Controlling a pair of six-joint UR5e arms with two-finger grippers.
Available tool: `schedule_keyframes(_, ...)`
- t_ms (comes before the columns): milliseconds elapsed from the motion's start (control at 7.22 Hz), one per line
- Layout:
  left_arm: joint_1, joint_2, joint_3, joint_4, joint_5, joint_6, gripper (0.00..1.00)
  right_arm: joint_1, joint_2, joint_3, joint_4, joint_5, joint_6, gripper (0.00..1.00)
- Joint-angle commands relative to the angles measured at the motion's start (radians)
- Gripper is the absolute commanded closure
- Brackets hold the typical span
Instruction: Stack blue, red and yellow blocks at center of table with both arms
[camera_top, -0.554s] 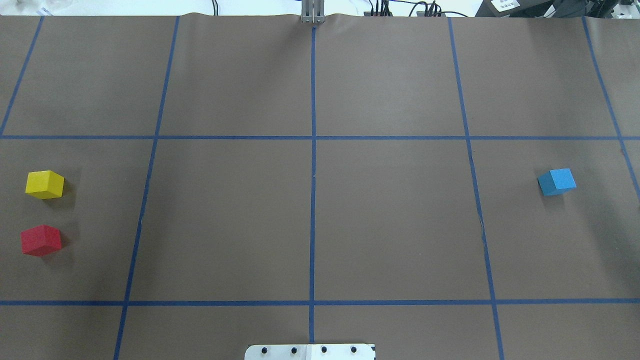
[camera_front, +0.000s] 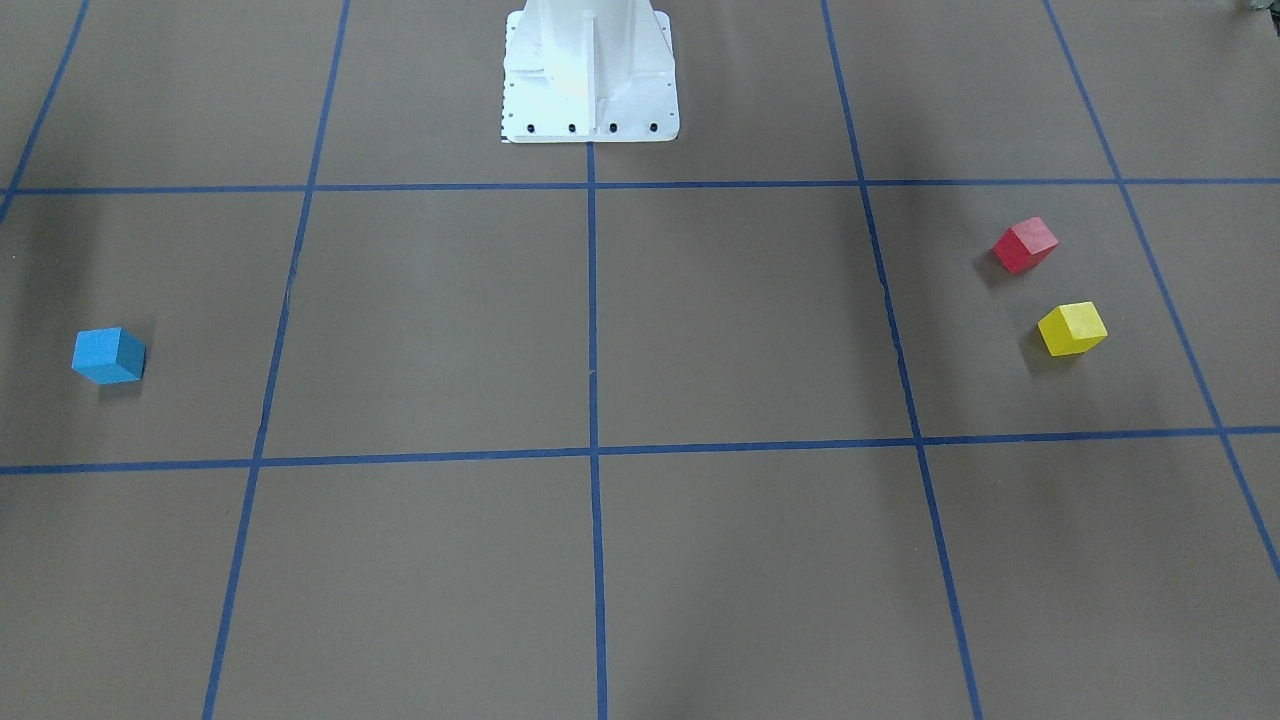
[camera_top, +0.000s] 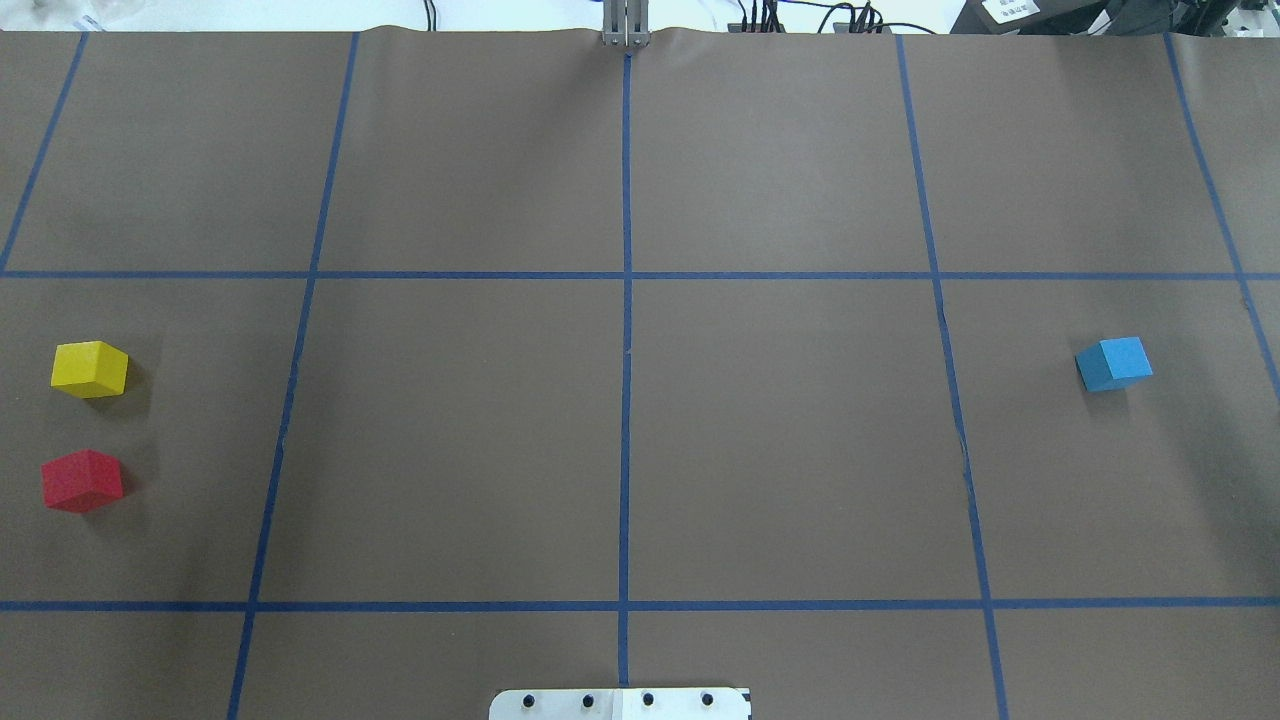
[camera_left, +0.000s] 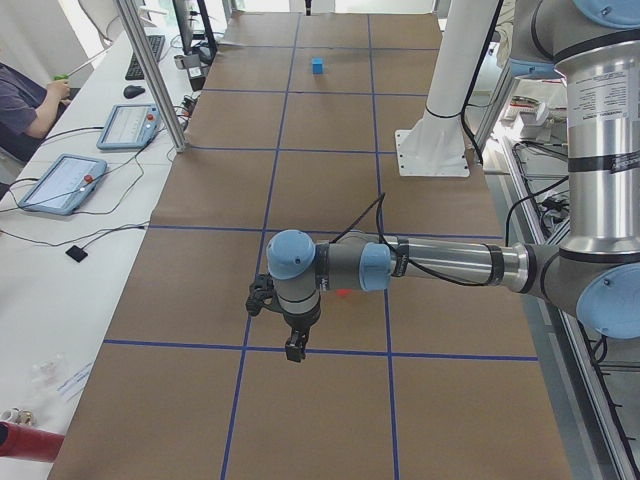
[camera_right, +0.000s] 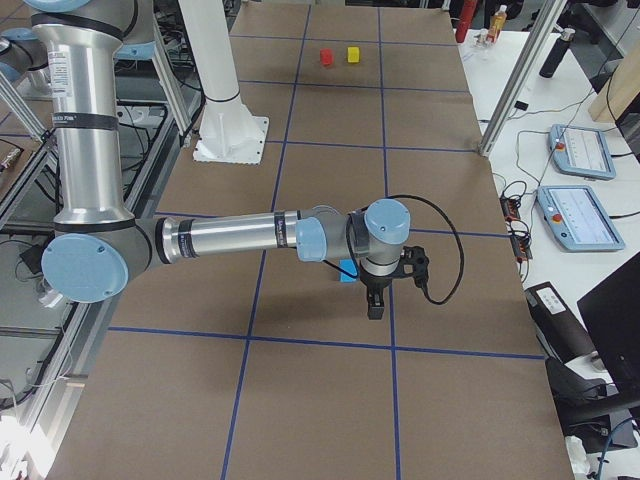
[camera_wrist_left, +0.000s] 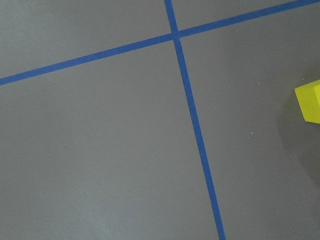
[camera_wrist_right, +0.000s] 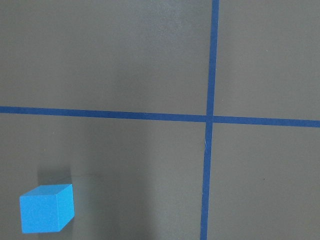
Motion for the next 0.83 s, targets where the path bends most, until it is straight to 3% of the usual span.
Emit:
schedule_keyframes(0,-0.001,-0.010,-0.010,0.001,0.001,-0.001,0.00,0.000,0.075,0.015,-0.008,-0.002,0.003,0.00)
schedule_keyframes(139,-0.003,-0.013,-0.010,0.001,0.001,-0.001,0.00,-0.003,0.080,0.026,-0.002,0.015,0.018,0.00)
schedule_keyframes(416,-0.003,-0.016,-0.013,0.003,0.004,-0.003,0.00,-0.116,0.061,0.046,0.059,0.026,0.122,0.00)
schedule_keyframes(693,-0.003,-0.013,-0.012,0.004,0.004,-0.001,0.00,-0.303,0.011,0.043,0.328,-0.085,0.417,0.01)
